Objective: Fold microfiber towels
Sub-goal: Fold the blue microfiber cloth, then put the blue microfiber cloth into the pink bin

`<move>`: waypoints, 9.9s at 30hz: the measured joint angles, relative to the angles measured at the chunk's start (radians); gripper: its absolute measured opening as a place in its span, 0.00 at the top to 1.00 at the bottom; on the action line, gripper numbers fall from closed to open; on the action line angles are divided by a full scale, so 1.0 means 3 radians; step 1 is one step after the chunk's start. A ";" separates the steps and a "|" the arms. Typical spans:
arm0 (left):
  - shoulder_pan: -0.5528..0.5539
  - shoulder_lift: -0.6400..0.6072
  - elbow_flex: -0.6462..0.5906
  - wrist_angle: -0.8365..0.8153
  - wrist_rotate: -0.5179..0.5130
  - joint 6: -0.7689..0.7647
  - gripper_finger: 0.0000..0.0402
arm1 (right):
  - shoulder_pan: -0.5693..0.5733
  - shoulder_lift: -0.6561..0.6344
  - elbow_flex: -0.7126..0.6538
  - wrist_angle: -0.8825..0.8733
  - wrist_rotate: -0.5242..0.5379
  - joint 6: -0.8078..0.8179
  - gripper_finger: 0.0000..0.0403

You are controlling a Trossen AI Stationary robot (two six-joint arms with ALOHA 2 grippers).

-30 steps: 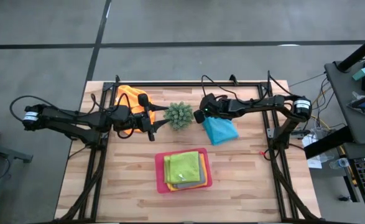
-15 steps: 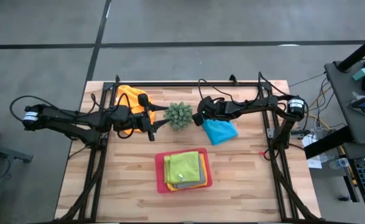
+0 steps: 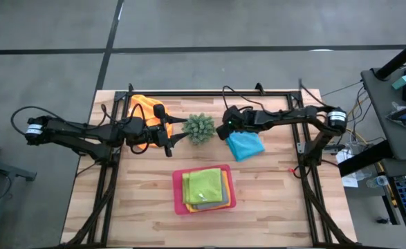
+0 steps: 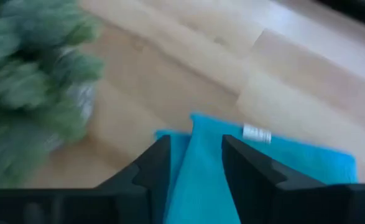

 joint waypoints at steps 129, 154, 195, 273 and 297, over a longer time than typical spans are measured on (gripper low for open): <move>-0.0001 0.0000 0.0000 0.0000 0.0001 -0.0007 0.45 | 0.0904 0.0172 0.0169 -0.1651 -0.0930 0.0588 0.98; -0.0001 0.0000 0.0001 0.0000 0.0001 -0.0007 0.45 | 0.1012 0.0208 0.0260 -0.1598 -0.1216 0.0432 0.92; 0.0000 0.0000 0.0001 0.0123 0.0001 -0.0400 0.45 | -0.0312 -0.0115 -0.0810 0.0457 -0.0437 -0.1236 0.96; 0.0523 0.4004 0.3505 -0.1675 0.0251 -0.3751 0.55 | -0.0567 -0.1982 -0.2244 0.0274 -0.0337 0.0550 0.35; 0.0537 0.4004 0.3468 -0.1663 0.0245 -0.3754 0.50 | -0.0568 -0.1795 -0.2653 0.1424 -0.0610 0.0741 0.35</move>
